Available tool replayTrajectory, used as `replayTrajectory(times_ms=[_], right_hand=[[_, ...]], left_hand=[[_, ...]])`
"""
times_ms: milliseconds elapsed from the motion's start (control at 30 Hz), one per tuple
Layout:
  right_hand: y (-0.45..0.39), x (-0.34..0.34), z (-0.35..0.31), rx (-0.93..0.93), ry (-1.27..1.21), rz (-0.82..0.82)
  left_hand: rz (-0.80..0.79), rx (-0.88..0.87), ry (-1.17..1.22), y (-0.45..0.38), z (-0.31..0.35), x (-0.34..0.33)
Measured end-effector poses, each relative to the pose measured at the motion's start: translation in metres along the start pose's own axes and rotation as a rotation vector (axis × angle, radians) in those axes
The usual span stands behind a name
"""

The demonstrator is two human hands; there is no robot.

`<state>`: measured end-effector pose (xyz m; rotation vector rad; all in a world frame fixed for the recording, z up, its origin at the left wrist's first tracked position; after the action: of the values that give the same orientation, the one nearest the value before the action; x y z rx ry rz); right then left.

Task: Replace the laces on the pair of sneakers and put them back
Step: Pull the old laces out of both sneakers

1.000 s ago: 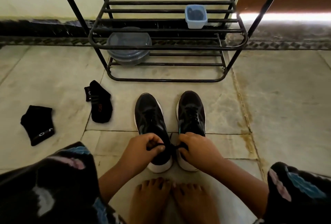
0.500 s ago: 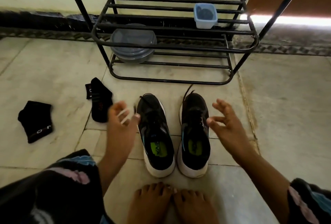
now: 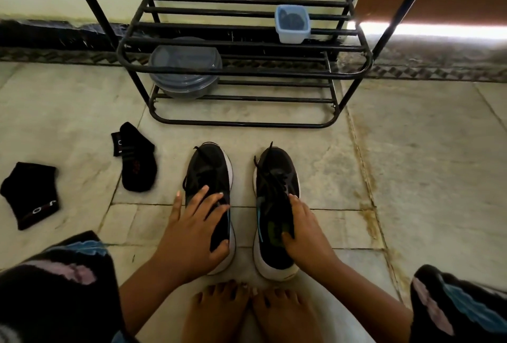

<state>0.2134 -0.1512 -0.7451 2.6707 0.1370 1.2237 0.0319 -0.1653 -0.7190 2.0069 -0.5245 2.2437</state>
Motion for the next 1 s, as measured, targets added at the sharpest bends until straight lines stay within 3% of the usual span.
replayTrajectory(times_ms=[133, 267, 467, 1000], right_hand=[[0.003, 0.01, -0.009, 0.078, -0.017, 0.097], [-0.012, 0.032, -0.022, 0.165, 0.055, 0.23], [-0.013, 0.009, -0.04, 0.414, 0.312, 0.078], [-0.012, 0.006, -0.045, 0.476, 0.392, 0.155]], left_hand=[[0.083, -0.254, 0.074, -0.01, 0.059, 0.013], [-0.032, -0.43, 0.088, 0.01, 0.094, -0.013], [-0.083, -0.362, 0.037, 0.02, 0.088, -0.027], [-0.026, -0.391, -0.031, 0.023, 0.092, -0.029]])
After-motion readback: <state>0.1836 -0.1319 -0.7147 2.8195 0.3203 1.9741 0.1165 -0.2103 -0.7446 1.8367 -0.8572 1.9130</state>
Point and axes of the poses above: each hand's wrist, its own y-axis away from the middle knuckle, its own x-axis out of the back of the hand, z = x × y, the point moved 10 cm from there along -y, towards the middle knuckle, and after that the axes turned 15 degrees about z, right-handed, at the moved point
